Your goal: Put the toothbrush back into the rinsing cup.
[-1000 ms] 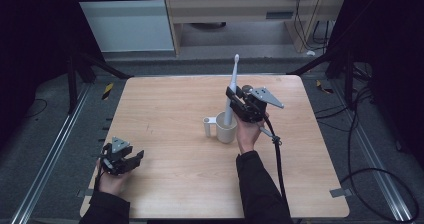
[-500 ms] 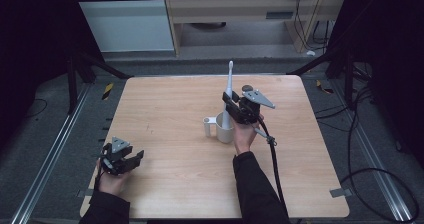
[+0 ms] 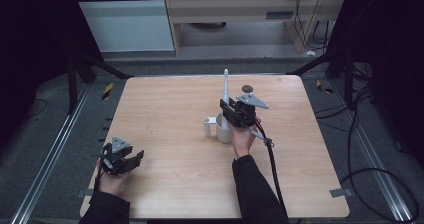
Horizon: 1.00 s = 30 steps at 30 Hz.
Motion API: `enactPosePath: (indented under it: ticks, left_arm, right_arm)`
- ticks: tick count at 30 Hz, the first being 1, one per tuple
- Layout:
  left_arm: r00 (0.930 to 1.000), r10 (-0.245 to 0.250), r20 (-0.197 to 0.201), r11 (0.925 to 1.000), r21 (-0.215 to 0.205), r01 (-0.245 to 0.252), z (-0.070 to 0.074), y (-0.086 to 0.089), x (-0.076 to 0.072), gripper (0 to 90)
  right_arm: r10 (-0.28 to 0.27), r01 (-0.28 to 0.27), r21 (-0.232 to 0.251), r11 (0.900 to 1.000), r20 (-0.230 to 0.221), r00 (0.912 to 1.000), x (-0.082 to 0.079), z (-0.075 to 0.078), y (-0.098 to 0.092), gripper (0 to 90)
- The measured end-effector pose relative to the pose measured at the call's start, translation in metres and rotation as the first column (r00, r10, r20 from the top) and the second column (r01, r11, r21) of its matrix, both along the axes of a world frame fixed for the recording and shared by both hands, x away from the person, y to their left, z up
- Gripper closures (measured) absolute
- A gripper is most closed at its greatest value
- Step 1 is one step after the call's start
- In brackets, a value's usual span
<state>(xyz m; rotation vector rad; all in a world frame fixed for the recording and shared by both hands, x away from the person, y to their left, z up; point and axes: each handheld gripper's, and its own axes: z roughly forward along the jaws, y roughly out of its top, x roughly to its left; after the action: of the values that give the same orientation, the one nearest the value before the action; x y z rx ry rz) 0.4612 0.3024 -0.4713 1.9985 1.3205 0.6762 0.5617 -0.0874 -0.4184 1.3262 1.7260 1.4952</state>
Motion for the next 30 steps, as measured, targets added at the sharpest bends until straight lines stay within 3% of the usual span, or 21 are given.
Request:
enactPosePath:
  ticks: [1, 6, 11, 21, 30]
  left_arm:
    - [1.0000, 0.000, 0.000, 1.0000, 0.000, 0.000, 0.000, 0.000, 0.000, 49.1]
    - [1.0000, 0.001, -0.001, 1.0000, 0.000, -0.001, 0.000, 0.000, 0.000, 49.0]
    - [1.0000, 0.000, -0.002, 1.0000, 0.000, 0.000, 0.000, 0.000, 0.000, 49.1]
    - [1.0000, -0.003, -0.004, 1.0000, 0.002, 0.003, 0.000, -0.001, 0.000, 49.1]
    - [1.0000, -0.007, -0.007, 1.0000, 0.004, 0.007, 0.000, -0.001, 0.000, 49.0]
  right_arm:
    - [0.002, -0.002, -0.010, 1.000, -0.022, 0.9998, 0.000, -0.002, -0.001, 66.8]
    - [0.007, -0.008, -0.027, 1.000, -0.042, 0.9991, -0.002, -0.007, -0.004, 66.8]
    - [0.017, -0.023, -0.085, 0.996, -0.074, 0.9971, -0.003, -0.011, -0.003, 66.7]
    - [0.025, -0.038, -0.139, 0.989, -0.097, 0.9950, -0.005, -0.013, 0.000, 66.4]
    - [0.025, -0.039, -0.153, 0.987, -0.094, 0.9953, -0.007, -0.011, -0.001, 65.7]
